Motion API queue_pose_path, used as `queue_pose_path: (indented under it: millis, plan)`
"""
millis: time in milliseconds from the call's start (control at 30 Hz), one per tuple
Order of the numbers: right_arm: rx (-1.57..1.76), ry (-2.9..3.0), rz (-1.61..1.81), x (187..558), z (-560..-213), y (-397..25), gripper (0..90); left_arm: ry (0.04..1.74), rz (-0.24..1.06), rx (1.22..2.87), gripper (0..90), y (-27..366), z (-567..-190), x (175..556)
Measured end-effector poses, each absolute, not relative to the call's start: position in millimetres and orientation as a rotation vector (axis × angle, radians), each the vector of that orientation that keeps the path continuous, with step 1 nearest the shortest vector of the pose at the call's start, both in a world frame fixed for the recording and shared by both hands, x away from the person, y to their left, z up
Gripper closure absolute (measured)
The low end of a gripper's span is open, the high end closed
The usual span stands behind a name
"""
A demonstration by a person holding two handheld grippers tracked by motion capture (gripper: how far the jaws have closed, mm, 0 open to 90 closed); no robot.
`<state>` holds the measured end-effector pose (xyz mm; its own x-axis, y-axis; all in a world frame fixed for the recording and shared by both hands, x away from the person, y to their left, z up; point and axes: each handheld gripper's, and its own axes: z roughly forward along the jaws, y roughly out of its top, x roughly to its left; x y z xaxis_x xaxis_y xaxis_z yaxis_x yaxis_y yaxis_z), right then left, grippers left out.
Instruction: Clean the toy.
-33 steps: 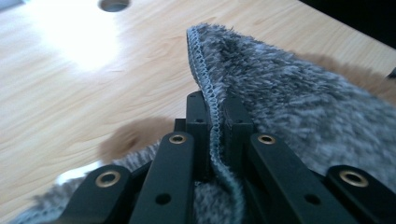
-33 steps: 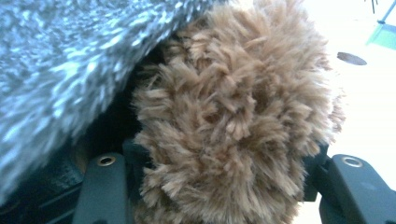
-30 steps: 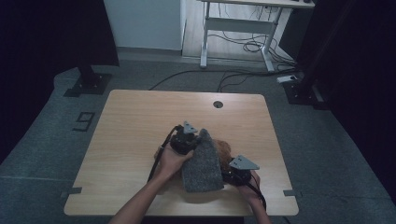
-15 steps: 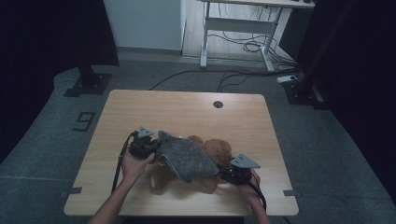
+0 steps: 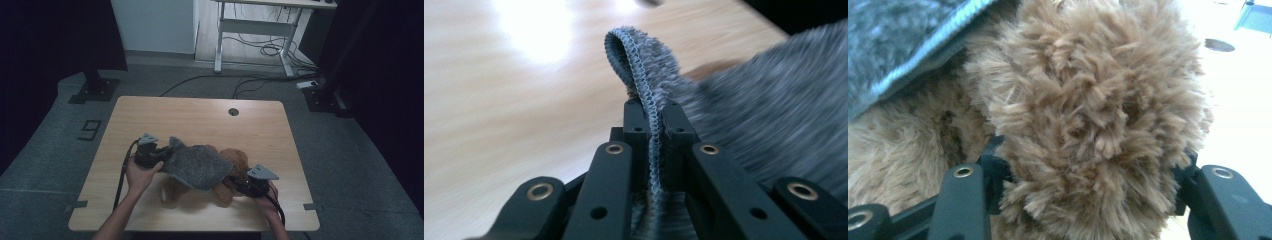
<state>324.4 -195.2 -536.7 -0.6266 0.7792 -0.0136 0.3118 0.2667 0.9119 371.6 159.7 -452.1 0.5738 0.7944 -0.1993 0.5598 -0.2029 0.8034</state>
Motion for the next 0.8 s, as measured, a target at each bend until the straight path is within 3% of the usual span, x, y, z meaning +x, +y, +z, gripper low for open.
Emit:
queue_pose_path:
  millis: [467,600,800]
  plan:
    - [0.994,2.071,1.334,323.2,-537.2,-194.9,41.2,0.813,0.287,2.041,83.0,7.8,-431.7,375.3]
    - [1.004,2.057,1.341,320.7,-539.7,-194.4,41.2,0.832,0.244,2.035,83.1,-14.1,-440.2,382.3]
    - [1.005,2.071,1.321,320.2,-541.0,-194.9,41.1,0.888,0.305,2.087,83.3,-17.6,-452.7,386.1]
